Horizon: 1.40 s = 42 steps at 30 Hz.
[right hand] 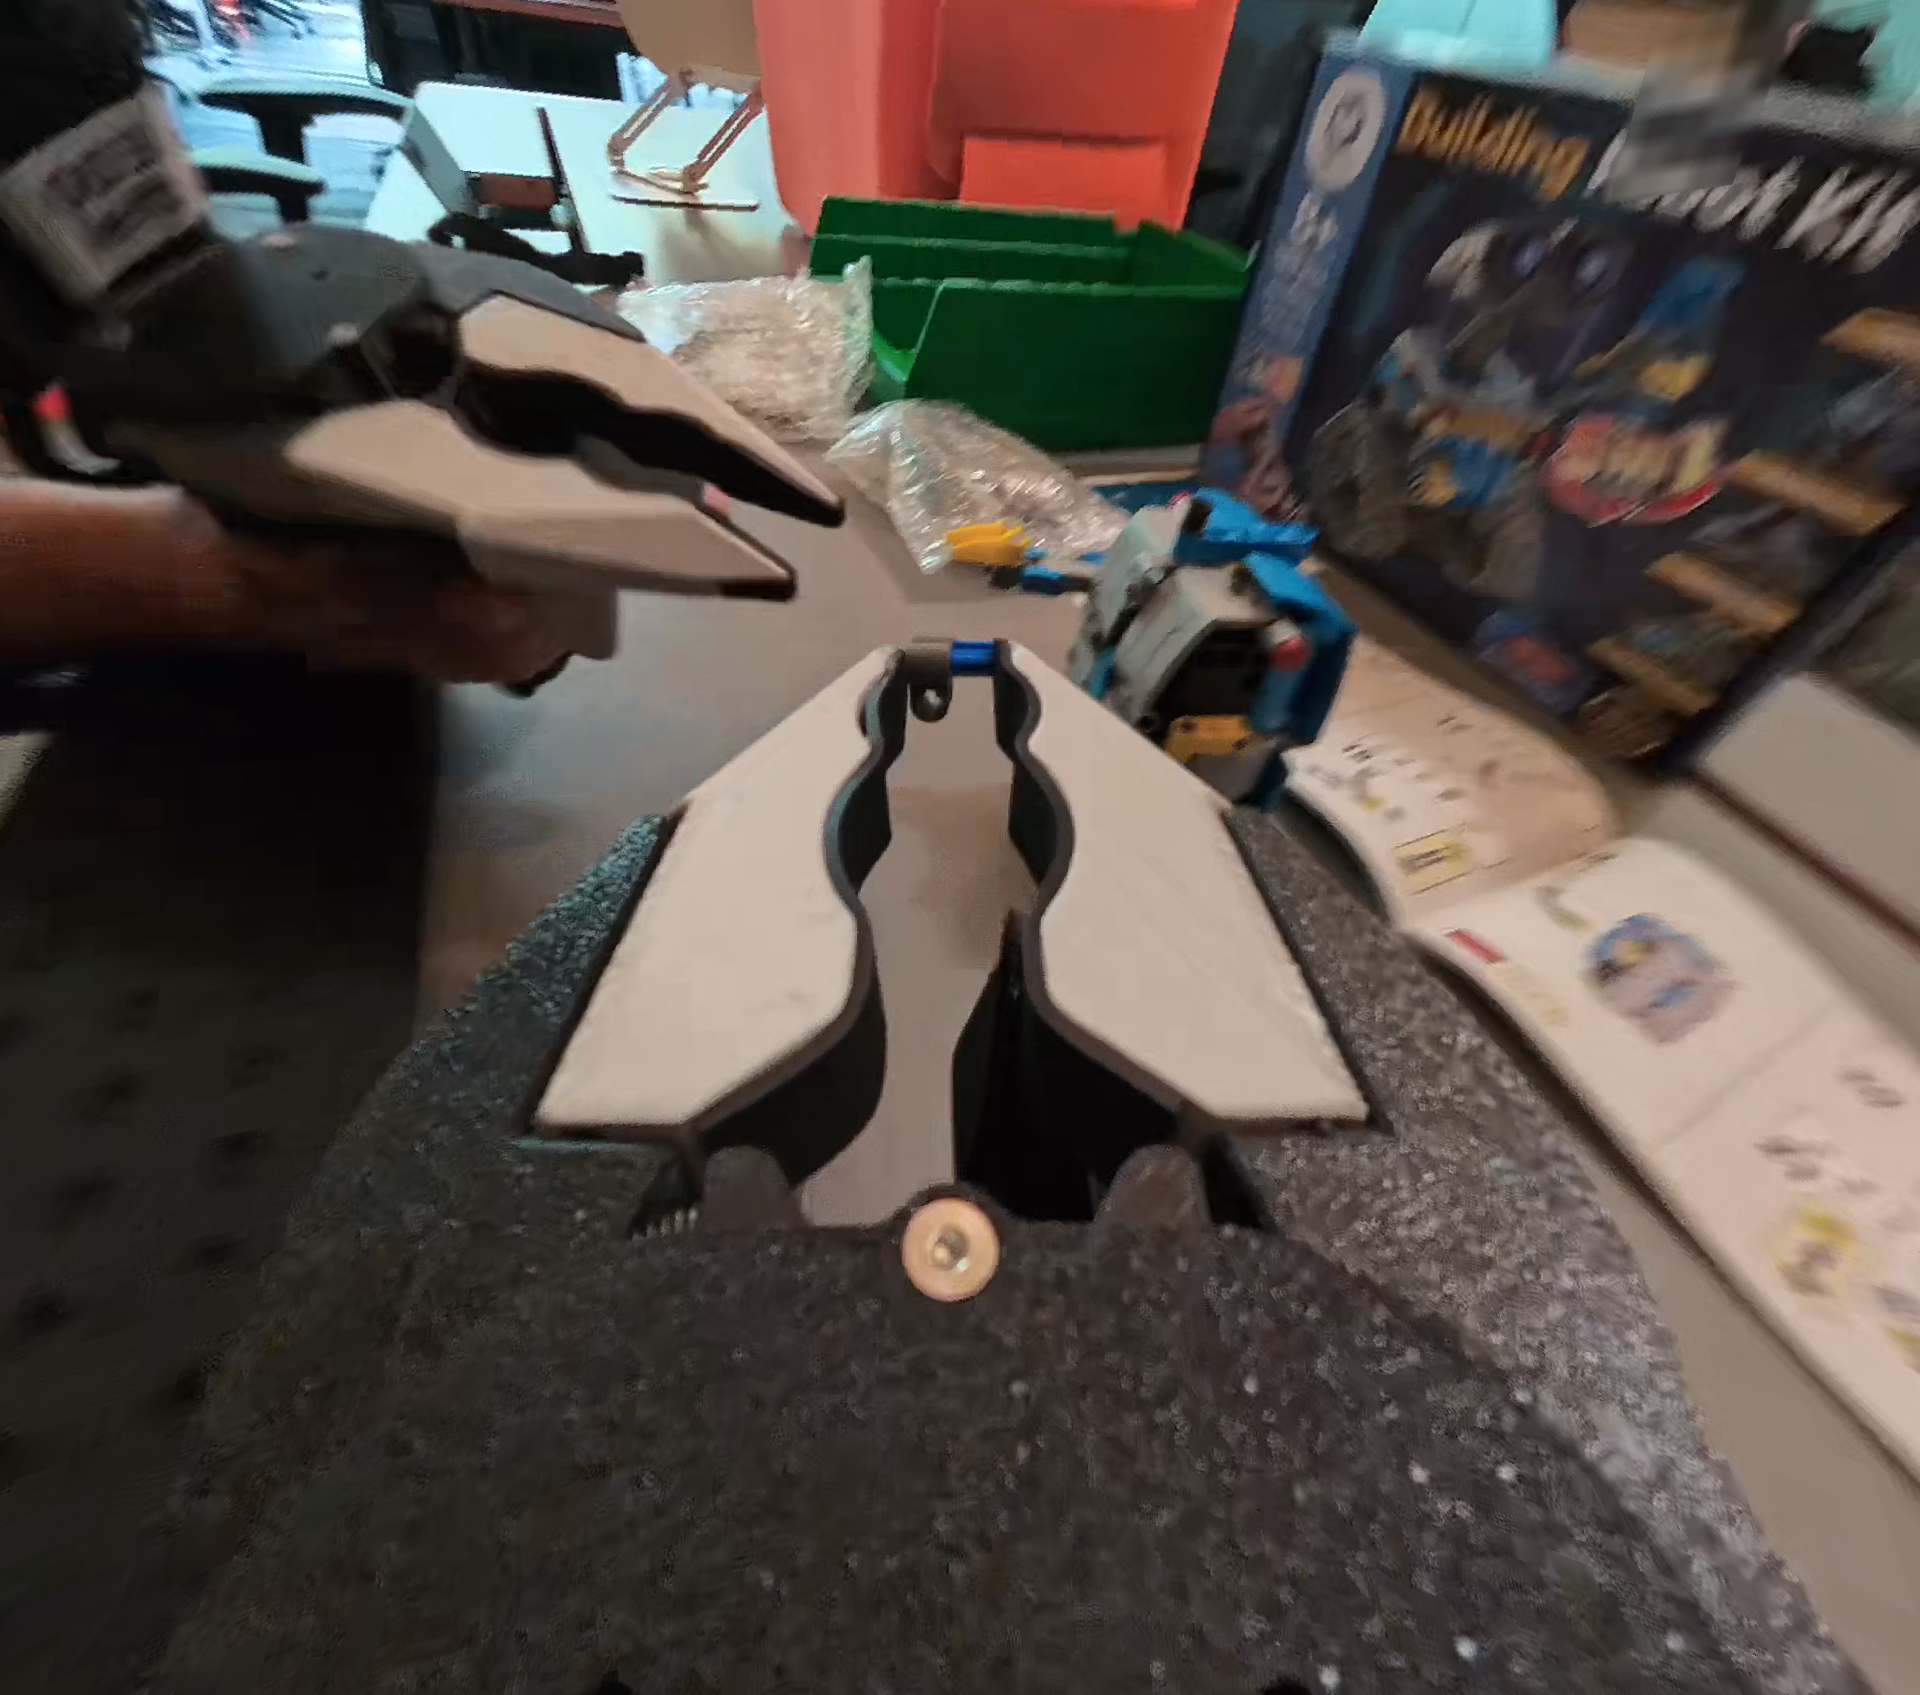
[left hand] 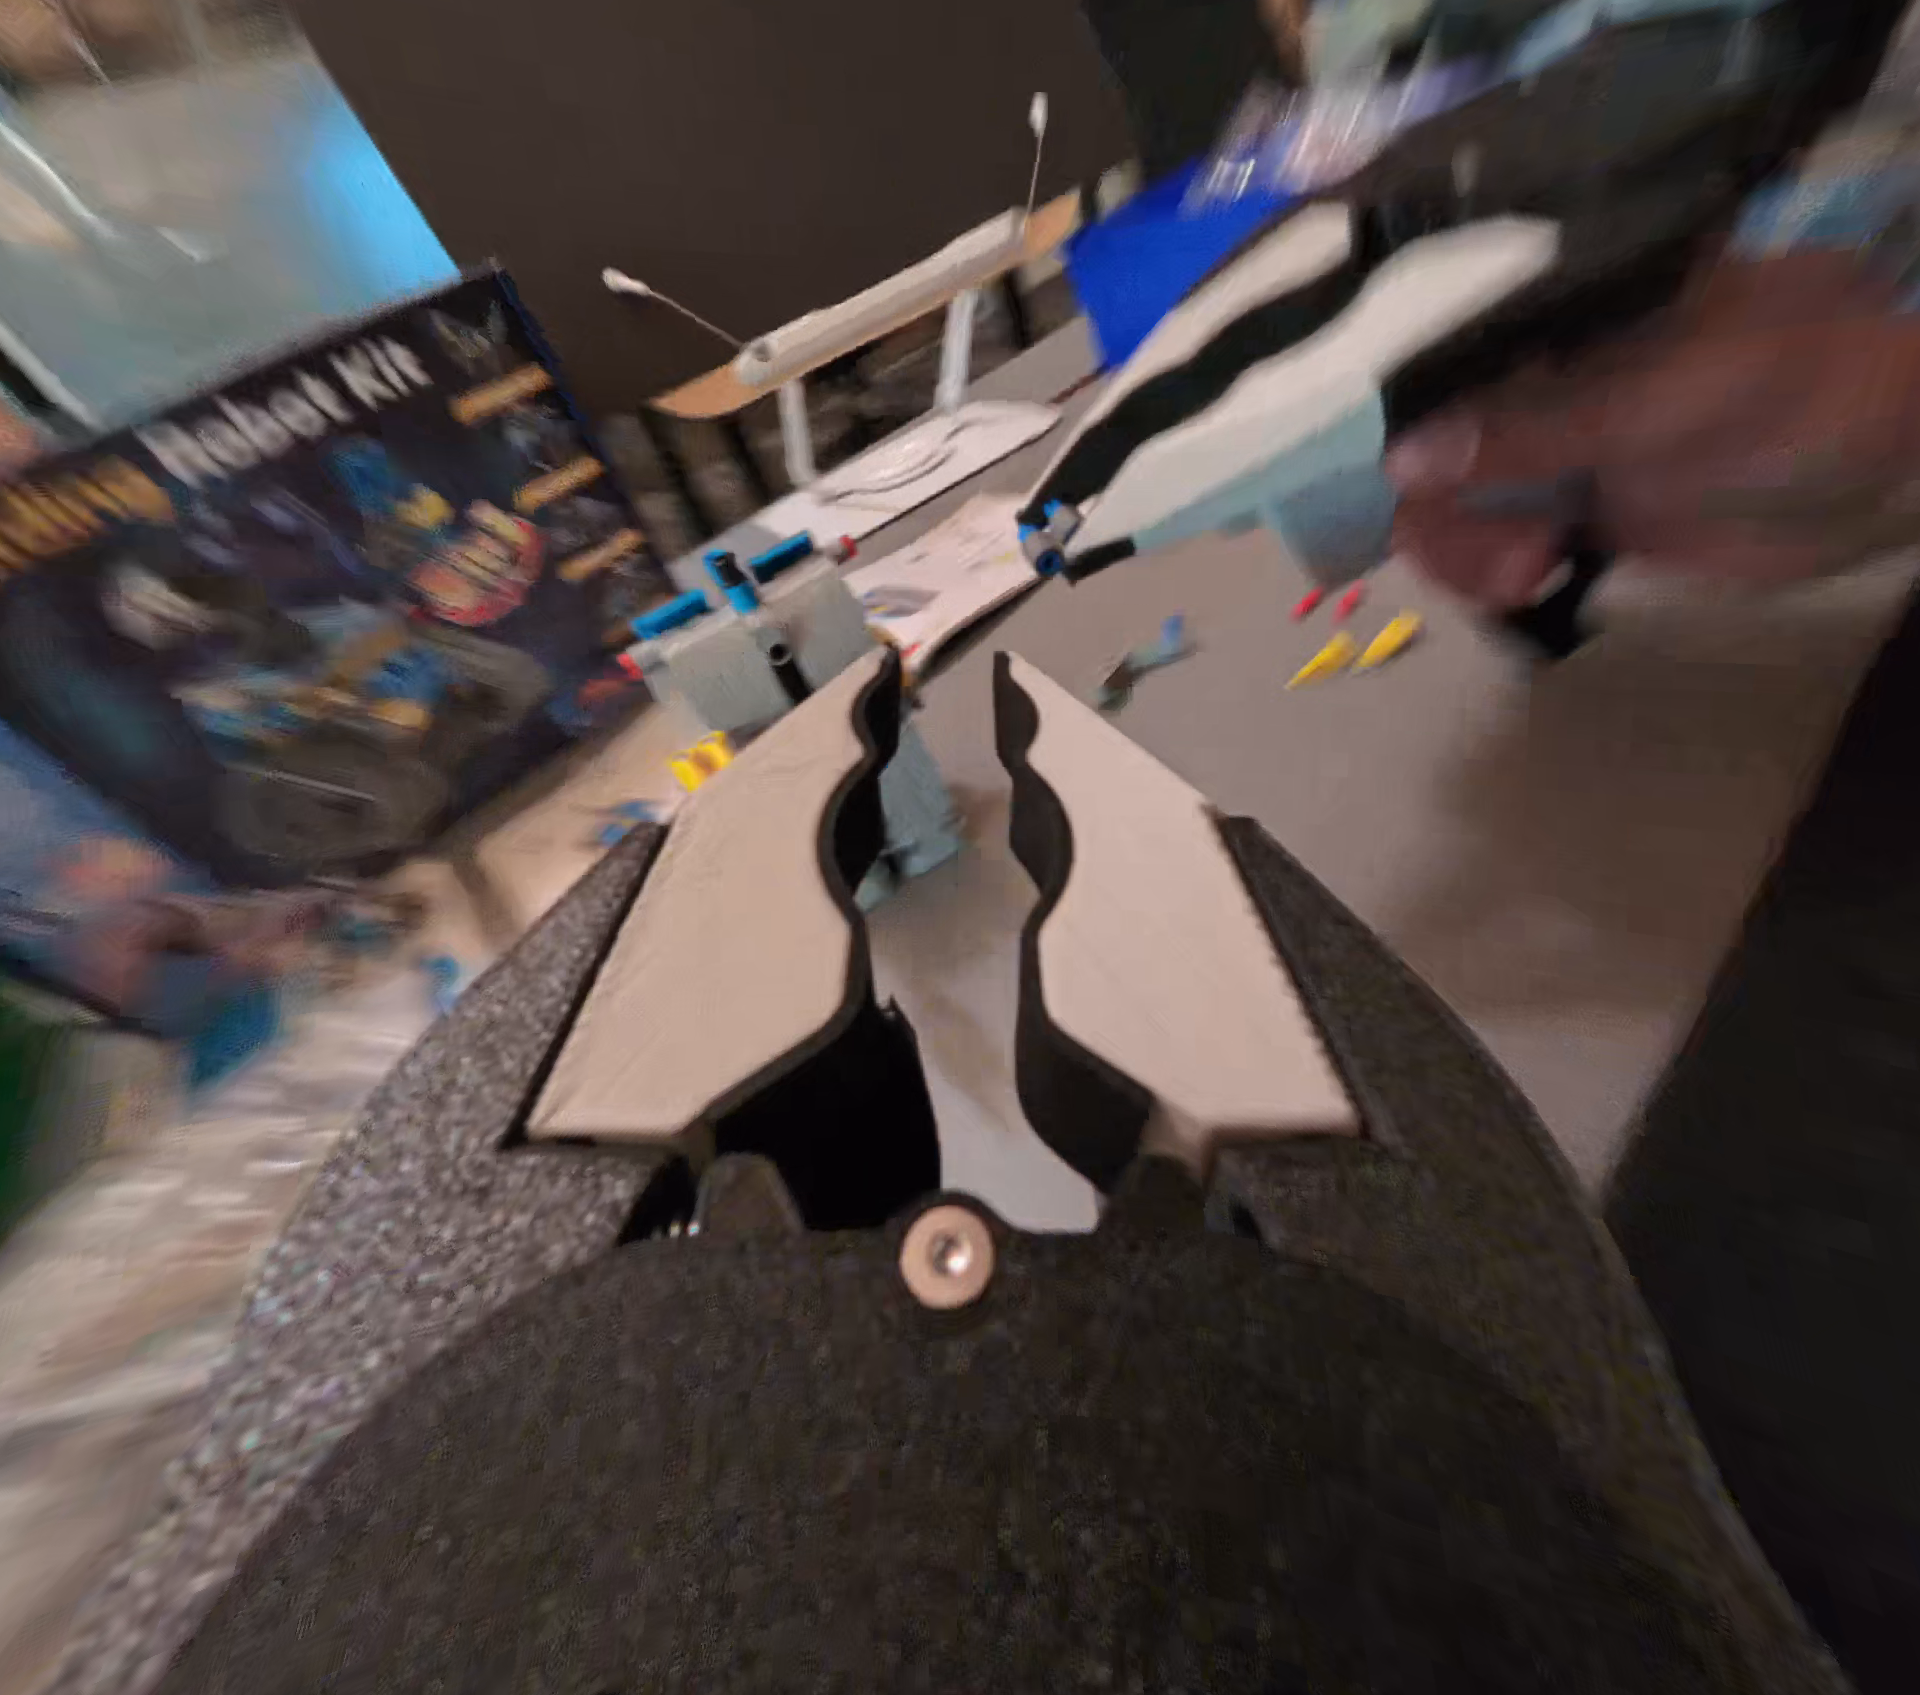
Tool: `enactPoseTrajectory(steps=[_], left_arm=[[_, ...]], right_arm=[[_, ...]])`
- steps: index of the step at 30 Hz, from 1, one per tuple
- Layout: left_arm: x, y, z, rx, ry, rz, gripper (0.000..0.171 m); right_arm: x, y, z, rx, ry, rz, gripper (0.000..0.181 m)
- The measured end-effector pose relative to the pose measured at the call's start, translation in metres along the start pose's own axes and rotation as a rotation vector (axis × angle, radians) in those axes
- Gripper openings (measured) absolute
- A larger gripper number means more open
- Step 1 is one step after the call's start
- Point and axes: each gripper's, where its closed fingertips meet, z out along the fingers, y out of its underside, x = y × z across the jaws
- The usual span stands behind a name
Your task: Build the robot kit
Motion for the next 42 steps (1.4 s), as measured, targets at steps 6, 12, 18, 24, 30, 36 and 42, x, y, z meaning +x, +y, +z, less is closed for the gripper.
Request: enactPoseTrajectory(steps=[6,12,18,24,30,36,42], left_arm=[[0.015,-0.031,-0.005,0.203,0.475,-0.926,0.027],[0.034,-0.04,-0.004,0.25,0.563,-1.023,0.019],[0.03,-0.039,-0.004,0.272,0.504,-1.003,0.013],[0.029,-0.04,-0.005,0.283,0.513,-1.004,0.007],[0.03,-0.042,-0.009,0.284,0.477,-0.885,0.006],[0.022,-0.032,-0.008,0.215,0.342,-0.655,0.006],[0.024,-0.017,-0.004,0.114,0.278,-0.462,0.007]], right_arm=[[-0.026,-0.034,-0.012,0.159,0.067,-0.331,0.016],[-0.049,-0.034,-0.004,0.161,0.064,-0.452,0.016],[-0.042,-0.033,-0.005,0.132,0.139,-0.509,0.016],[-0.04,-0.035,-0.008,0.142,0.136,-0.494,0.016],[-0.044,-0.036,-0.009,0.176,0.13,-0.494,0.017],[-0.036,-0.027,-0.018,0.106,0.06,-0.263,0.037],[0.048,0.039,-0.065,-0.233,0.108,0.025,0.041]])
